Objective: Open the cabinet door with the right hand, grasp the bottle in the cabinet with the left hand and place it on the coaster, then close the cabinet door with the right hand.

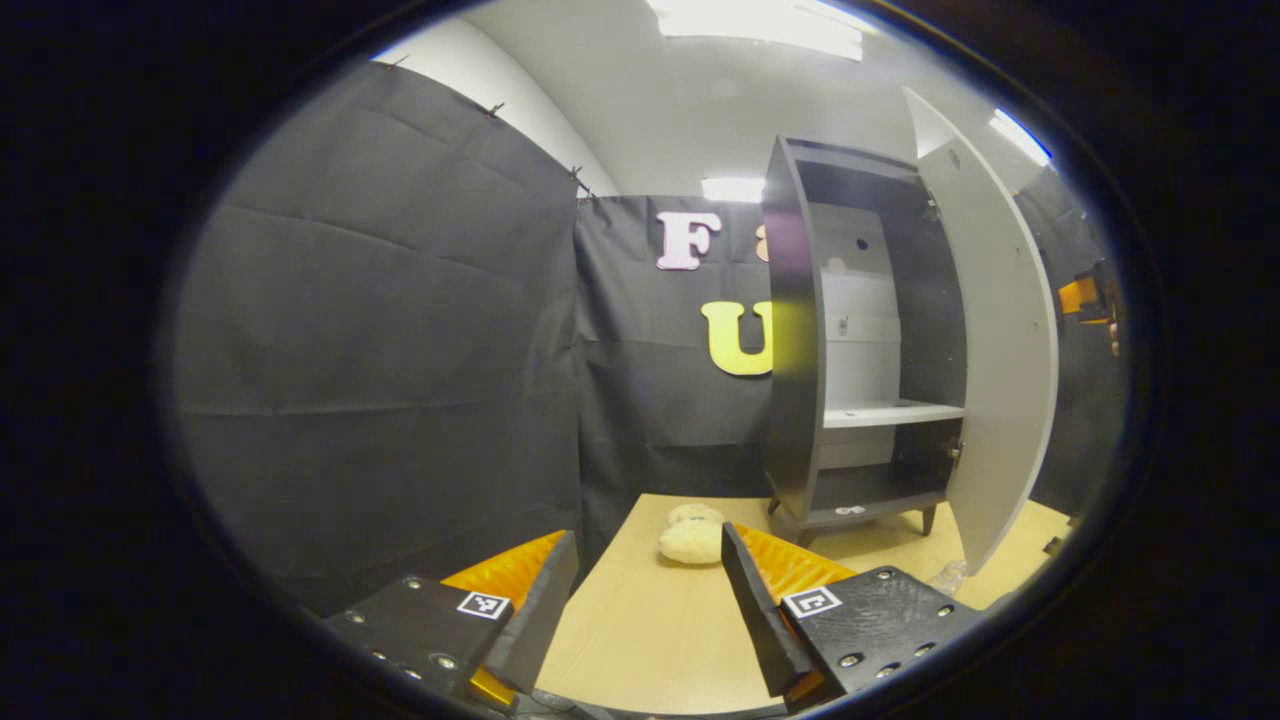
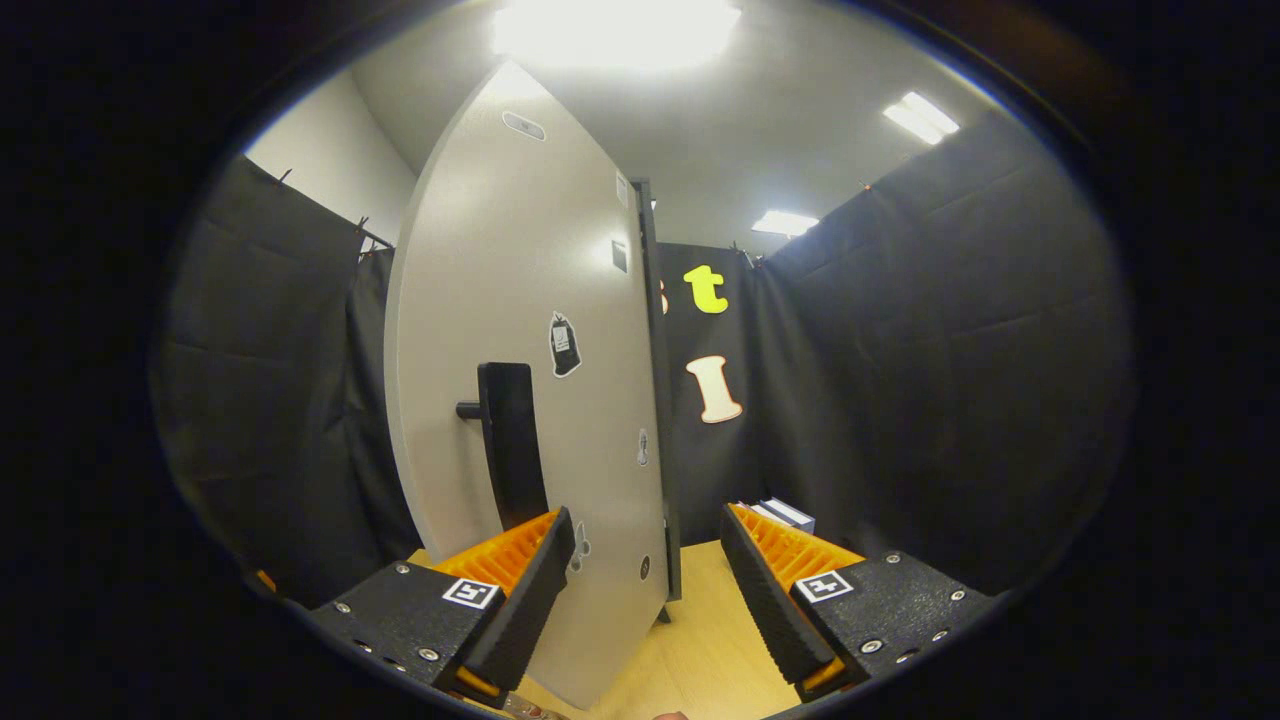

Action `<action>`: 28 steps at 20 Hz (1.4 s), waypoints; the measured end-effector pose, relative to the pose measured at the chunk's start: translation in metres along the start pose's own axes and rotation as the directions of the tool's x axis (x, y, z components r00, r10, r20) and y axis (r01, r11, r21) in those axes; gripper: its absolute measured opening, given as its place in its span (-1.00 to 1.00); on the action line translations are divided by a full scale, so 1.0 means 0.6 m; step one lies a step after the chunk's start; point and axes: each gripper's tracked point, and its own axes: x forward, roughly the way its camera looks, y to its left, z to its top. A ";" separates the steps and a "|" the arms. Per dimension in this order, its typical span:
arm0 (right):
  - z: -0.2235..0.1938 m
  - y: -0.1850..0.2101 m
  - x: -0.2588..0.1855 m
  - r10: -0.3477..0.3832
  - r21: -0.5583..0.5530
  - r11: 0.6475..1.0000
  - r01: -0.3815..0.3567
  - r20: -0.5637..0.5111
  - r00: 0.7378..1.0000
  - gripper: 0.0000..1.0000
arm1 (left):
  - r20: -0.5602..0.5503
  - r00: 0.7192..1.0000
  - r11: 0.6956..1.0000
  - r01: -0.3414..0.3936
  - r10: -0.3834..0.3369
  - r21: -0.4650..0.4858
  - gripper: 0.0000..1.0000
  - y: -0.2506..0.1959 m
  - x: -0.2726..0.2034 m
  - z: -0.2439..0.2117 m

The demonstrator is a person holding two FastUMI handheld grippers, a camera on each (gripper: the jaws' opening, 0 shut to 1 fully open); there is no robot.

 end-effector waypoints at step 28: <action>-0.015 0.015 0.019 0.164 -0.055 0.985 -0.163 0.016 0.986 0.89 | 0.027 0.997 0.997 0.067 -0.066 -0.040 0.66 -0.094 0.006 0.064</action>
